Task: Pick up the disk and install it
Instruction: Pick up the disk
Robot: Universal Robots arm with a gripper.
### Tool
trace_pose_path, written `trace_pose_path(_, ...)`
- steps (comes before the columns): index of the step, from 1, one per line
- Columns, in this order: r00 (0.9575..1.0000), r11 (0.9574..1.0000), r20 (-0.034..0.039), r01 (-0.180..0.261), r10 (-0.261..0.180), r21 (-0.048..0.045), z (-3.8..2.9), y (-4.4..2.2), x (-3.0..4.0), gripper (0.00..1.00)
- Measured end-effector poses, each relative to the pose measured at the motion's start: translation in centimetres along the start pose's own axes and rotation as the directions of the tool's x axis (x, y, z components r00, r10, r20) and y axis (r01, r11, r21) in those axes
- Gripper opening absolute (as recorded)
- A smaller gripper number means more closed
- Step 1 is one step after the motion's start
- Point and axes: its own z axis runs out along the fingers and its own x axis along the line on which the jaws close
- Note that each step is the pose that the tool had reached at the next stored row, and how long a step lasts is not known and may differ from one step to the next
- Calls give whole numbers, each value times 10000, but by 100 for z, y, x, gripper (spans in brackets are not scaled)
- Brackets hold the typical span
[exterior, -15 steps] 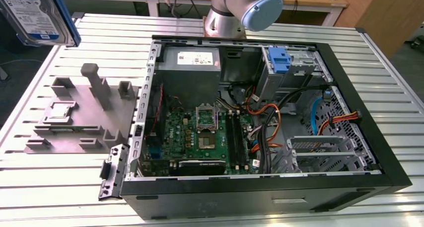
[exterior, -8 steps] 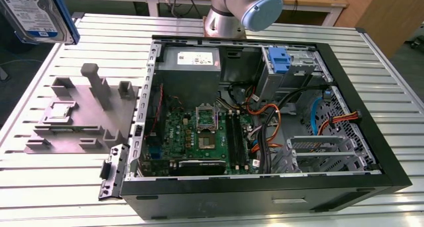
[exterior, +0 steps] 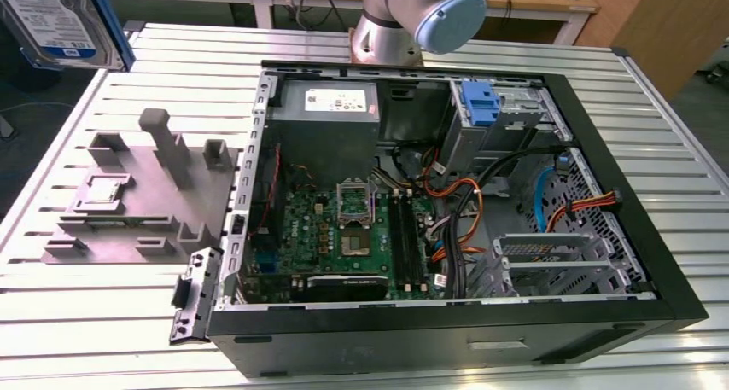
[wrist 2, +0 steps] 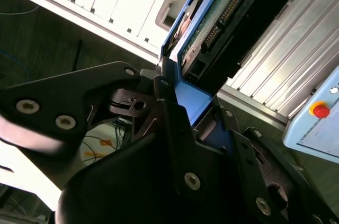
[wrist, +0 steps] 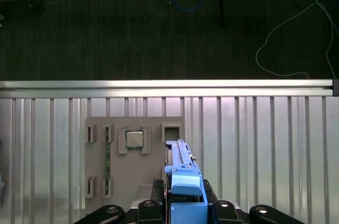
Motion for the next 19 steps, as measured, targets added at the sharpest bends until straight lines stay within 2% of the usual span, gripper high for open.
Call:
trace_pose_path(14,10000,10000,-1,0,0,-1,-247,4,-11,36)
trace_pose_path(19,10000,10000,0,1,-1,0,-259,4,-11,36)
